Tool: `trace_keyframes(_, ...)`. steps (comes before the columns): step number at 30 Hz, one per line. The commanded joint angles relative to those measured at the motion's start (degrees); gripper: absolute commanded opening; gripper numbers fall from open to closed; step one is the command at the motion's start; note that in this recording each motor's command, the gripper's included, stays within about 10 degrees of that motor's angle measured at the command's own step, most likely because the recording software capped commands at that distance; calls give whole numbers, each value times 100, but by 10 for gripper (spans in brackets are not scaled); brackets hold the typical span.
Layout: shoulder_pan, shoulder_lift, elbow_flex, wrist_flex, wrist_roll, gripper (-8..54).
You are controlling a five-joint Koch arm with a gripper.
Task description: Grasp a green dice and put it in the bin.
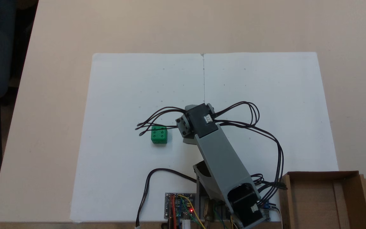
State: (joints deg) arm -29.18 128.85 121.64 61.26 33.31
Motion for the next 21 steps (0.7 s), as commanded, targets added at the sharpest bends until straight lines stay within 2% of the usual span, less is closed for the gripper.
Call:
trace_keyframes(1,-413,35,-343,378,747,424)
trace_keyframes(21,-1740,-1424,-800,-914,2232,417)
